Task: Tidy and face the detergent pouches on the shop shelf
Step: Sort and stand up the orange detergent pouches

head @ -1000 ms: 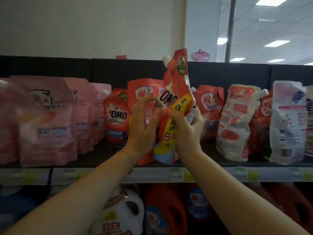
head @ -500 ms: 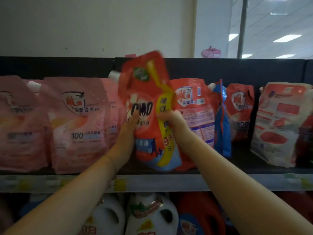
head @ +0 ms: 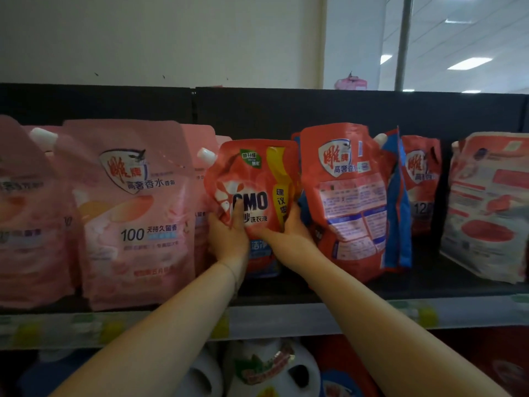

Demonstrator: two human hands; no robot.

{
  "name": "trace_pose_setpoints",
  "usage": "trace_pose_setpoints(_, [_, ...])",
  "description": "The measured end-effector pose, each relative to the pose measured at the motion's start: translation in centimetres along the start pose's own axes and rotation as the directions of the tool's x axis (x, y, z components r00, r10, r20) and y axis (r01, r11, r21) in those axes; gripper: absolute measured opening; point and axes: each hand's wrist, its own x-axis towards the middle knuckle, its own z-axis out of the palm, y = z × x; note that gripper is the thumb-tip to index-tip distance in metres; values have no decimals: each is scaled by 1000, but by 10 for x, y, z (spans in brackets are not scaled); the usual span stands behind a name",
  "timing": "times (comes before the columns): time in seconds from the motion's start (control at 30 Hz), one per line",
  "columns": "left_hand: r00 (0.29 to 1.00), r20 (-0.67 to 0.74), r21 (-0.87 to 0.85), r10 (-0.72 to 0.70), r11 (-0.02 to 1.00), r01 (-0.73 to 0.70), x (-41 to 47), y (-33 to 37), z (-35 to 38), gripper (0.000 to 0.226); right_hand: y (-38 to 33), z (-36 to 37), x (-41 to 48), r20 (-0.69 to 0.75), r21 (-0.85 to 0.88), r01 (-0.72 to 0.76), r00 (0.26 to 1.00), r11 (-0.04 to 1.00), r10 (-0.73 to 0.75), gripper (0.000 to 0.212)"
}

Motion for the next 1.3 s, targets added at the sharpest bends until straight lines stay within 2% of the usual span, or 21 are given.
trace_pose_setpoints(0.1, [999, 42, 131, -5, 991, 0, 2, -3, 11, 79, 6, -3, 12, -106, -48, -31, 994, 998, 26, 96])
trace_pose_setpoints(0.2, [998, 55, 294, -7, 956, -9, 2, 0, 16, 84, 6, -7, 19, -139, -76, -52, 989, 996, 41, 84])
trace_pose_setpoints(0.27, [998, 56, 336, 11, 941, -29, 0, 2, 13, 83, 9, -11, 14, -102, -146, -10, 995, 989, -5, 85])
trace_pose_setpoints(0.33, [996, 71, 321, 53, 944, -73, -5, 5, 7, 73, 18, -14, 5, -63, -292, 60, 995, 955, -82, 91])
trace_pose_setpoints(0.4, [985, 94, 312, 147, 935, -169, -10, 9, -2, 60, 26, -17, -3, -36, -424, 108, 990, 899, -136, 98])
trace_pose_setpoints(0.47, [954, 123, 377, 273, 877, -299, -17, 12, -10, 60, 25, -16, -3, -51, -450, 85, 991, 889, -120, 101])
trace_pose_setpoints(0.57, [895, 203, 515, 397, 734, -443, -29, 13, -20, 78, 12, -12, -2, -90, -543, -37, 996, 839, -14, 98])
trace_pose_setpoints(0.6, [870, 238, 551, 432, 678, -487, -33, 12, -23, 81, 7, -9, -5, -84, -577, -37, 996, 816, -14, 97])
trace_pose_setpoints(0.67, [805, 290, 567, 518, 585, -580, -42, 9, -26, 74, -1, -7, -17, -46, -563, 61, 993, 824, -105, 84])
trace_pose_setpoints(0.7, [773, 300, 543, 558, 566, -620, -45, 7, -27, 66, -6, -8, -26, -30, -553, 129, 984, 823, -175, 69])
trace_pose_setpoints(0.73, [750, 315, 499, 582, 570, -652, -49, 7, -27, 56, -10, -10, -35, -13, -566, 194, 970, 802, -243, 48])
trace_pose_setpoints(0.8, [728, 410, 313, 549, 665, -678, -56, 10, -25, 32, -15, -17, -51, 2, -617, 283, 934, 734, -358, 15])
trace_pose_setpoints(0.87, [689, 575, 110, 441, 792, -600, -63, 17, -18, 19, -18, -30, -62, -11, -674, 301, 909, 674, -417, 9])
trace_pose_setpoints(0.93, [662, 684, 67, 307, 877, -476, -70, 21, -5, 23, -18, -45, -67, -34, -715, 284, 898, 639, -438, 10])
trace_pose_setpoints(1.0, [656, 728, 48, 200, 939, -340, -76, 23, 9, 30, -14, -57, -71, -41, -725, 298, 882, 621, -470, 11])
trace_pose_setpoints(1.13, [623, 773, -44, 119, 990, -134, -79, 19, 29, 44, -6, -73, -81, -77, -722, 399, 765, 564, -640, 20])
trace_pose_setpoints(1.2, [617, 783, -47, 76, 997, -63, -81, 17, 37, 57, -3, -85, -83, -140, -710, 400, 726, 579, -673, 25])
trace_pose_setpoints(1.23, [622, 780, -36, 62, 998, -55, -83, 16, 41, 66, -2, -91, -84, -175, -702, 381, 727, 602, -664, 24])
trace_pose_setpoints(1.3, [653, 755, -7, 59, 997, -81, -86, 17, 48, 74, -1, -102, -86, -242, -699, 279, 774, 658, -585, 18])
